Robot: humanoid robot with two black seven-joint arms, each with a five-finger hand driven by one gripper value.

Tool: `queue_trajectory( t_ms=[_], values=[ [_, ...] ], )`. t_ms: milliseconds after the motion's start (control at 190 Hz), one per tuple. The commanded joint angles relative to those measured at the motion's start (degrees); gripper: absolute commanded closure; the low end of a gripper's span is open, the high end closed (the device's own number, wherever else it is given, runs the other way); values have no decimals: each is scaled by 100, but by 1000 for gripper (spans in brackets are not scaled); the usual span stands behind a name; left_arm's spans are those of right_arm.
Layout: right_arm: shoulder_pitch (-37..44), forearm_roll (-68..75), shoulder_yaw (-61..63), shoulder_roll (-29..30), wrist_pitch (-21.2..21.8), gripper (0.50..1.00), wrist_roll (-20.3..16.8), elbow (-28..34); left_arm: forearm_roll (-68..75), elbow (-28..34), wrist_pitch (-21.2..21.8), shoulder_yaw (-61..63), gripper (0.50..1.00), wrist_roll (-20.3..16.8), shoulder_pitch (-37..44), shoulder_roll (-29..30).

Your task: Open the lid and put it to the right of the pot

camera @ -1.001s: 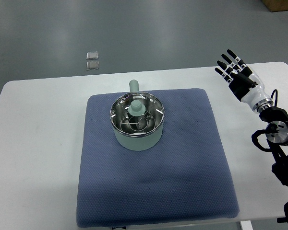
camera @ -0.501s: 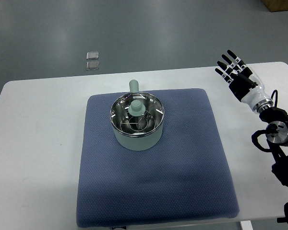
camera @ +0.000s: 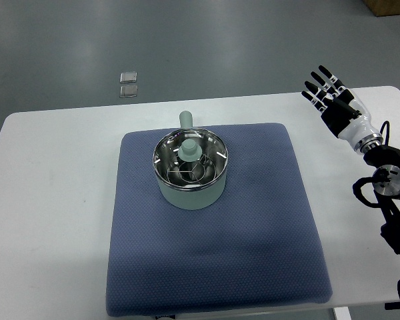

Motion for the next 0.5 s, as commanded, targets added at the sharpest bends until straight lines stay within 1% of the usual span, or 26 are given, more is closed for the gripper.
queue_trajectory(
  t_ms=[0, 126, 211, 253, 306, 353, 400, 406, 421, 432, 495],
  values=[
    [43, -17, -38, -59, 12, 576, 0, 46, -1, 0, 0, 0, 500, 0, 0, 0],
    [78, -35, -232, -164, 29, 576, 9, 98, -1, 0, 0, 0, 500, 0, 0, 0],
    [149, -35, -610, -367, 64, 576, 88, 178, -1, 0, 0, 0, 500, 0, 0, 0],
    [219, -17, -864, -516, 73, 579, 185, 204, -1, 0, 0, 0, 500, 9, 0, 0],
    [342, -17, -1260, -788, 73, 579, 360, 204, -1, 0, 0, 0, 500, 0, 0, 0],
    [526, -8, -1777, -1131, 64, 581, 597, 257, -1, 0, 0, 0, 500, 0, 0, 0],
    [527, -8, -1779, -1131, 64, 581, 598, 257, -1, 0, 0, 0, 500, 0, 0, 0],
    [735, -8, -2362, -1471, 64, 581, 850, 352, -1, 0, 0, 0, 500, 0, 0, 0],
    [799, -8, -2490, -1553, 56, 581, 914, 388, -1, 0, 0, 0, 500, 0, 0, 0],
    [921, -8, -2735, -1684, 56, 581, 1019, 441, -1, 0, 0, 0, 500, 0, 0, 0],
    [1273, -17, -3403, -2106, 64, 581, 1257, 608, -1, 0, 0, 0, 500, 0, 0, 0]
  ],
)
